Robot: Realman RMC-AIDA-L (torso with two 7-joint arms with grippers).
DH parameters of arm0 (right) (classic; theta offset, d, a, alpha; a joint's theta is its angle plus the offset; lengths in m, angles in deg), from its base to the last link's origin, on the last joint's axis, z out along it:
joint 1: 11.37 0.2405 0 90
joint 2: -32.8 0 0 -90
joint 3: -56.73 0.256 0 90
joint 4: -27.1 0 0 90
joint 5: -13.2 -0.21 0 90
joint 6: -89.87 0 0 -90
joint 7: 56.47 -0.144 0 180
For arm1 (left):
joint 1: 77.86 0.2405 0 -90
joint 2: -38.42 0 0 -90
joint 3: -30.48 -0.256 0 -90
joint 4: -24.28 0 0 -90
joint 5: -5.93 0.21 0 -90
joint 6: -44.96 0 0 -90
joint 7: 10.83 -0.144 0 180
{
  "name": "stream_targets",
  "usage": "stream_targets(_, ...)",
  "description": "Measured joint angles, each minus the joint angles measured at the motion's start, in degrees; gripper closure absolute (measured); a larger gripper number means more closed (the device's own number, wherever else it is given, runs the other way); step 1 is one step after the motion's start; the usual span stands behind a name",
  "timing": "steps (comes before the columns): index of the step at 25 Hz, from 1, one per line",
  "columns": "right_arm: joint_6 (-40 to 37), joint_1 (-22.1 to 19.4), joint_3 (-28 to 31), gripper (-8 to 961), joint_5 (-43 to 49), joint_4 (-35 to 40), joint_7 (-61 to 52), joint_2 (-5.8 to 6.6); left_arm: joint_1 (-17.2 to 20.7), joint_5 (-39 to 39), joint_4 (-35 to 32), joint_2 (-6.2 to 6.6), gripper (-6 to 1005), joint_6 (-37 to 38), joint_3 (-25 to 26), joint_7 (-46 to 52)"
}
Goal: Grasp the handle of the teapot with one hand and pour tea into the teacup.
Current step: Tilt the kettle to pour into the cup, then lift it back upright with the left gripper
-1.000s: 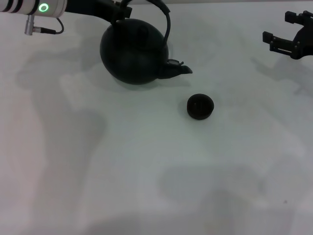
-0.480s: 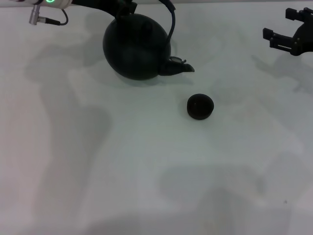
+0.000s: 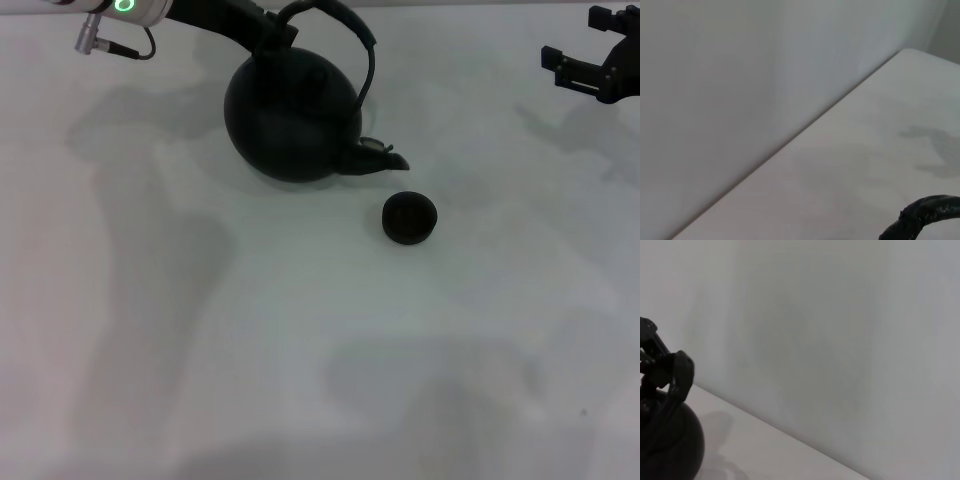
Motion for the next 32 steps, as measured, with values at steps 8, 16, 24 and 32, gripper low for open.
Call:
stream_targets(8,-1.0,0.0,-0.2,125,-0.1,-0.2,-0.1,0.04,-0.5,1.8,0.0,-0.01,823,-0.1,0.0,0.1)
stream_targets(16,-1.8,0.3,-0.2,125,-0.1,0.1,-0.1,0.04,-1.4,3.3,0.1,-0.01,824,-0.1,0.0,0.2)
stream_targets(24,-2.1,0.4,0.0,124,-0.1,0.1,-0.1,0.04,-2.7,5.0,0.1,-0.10,827,-0.1,0.0,1.0)
stream_targets(32,-2.5,0.3,0.0,124,-0.1,0.2,0.0,0.04,-4.0,7.9,0.1,-0.10,828,-0.3,0.0,2.1)
